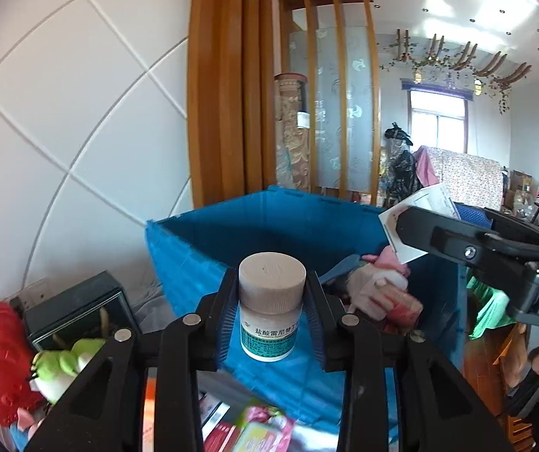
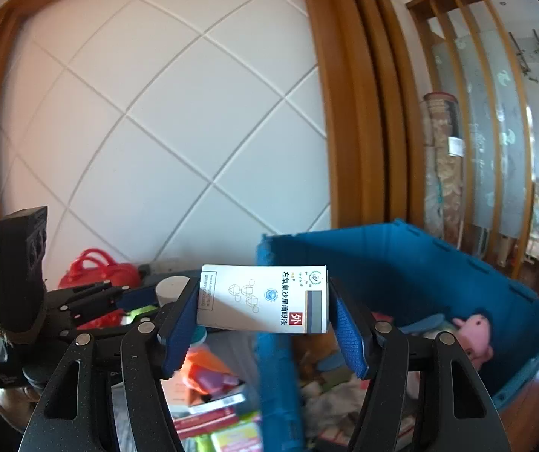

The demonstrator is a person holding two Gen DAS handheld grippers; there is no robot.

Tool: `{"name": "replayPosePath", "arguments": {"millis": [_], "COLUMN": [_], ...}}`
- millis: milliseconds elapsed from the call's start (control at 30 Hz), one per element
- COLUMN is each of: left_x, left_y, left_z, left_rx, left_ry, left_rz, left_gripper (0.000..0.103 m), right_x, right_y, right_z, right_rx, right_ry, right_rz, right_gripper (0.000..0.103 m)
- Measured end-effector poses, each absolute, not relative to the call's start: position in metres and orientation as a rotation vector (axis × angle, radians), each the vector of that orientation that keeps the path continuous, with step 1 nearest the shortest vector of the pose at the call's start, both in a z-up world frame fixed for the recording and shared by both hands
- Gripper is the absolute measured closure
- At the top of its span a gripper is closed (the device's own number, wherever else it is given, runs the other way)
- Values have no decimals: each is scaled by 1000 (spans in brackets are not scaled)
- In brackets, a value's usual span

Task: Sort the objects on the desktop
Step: 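Carry the bottle and box over the blue crate and open both tools, then move both tools back toward the remaining plush toys on the table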

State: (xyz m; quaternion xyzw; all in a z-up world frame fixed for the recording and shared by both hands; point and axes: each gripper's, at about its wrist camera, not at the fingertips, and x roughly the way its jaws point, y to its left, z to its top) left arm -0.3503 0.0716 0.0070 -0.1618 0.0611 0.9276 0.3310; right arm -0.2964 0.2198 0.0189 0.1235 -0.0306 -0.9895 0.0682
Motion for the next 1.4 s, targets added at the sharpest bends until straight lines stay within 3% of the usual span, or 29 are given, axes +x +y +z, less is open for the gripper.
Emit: {"name": "replayPosePath", "arguments": {"millis": [100,133,200,267,400,667,1400], "left_x": [-368,-377,-391,-398,-403,-395,-335], "left_y": [123,139,161,170,177,178,123], "left_z": [21,25,32,38,42,25,-7], "left_rx": [-396,-401,-406,-388,-376,-447,-486], "left_ry": [183,192,185,147,93,81,258], "left_rz": [2406,2419,2462,2521,2563,2651,3061], "left_gripper": [69,67,42,21,9,8,8], "right_x": [-314,-322,-334,-337,-331,-322,-297], "right_y": [264,278,307,332,360,384,335], "right_z": [29,30,33,37,33,18,3], "right_rx": [375,369,372,367,321,330,374], "right_ry": [-103,-123,-189,-262,-291,-347,-219], "right_rz": [-3086,-3125,-3172,-3177,-3191,-3132,-2956], "right_gripper": [33,20,7,7,2,1,0]}}
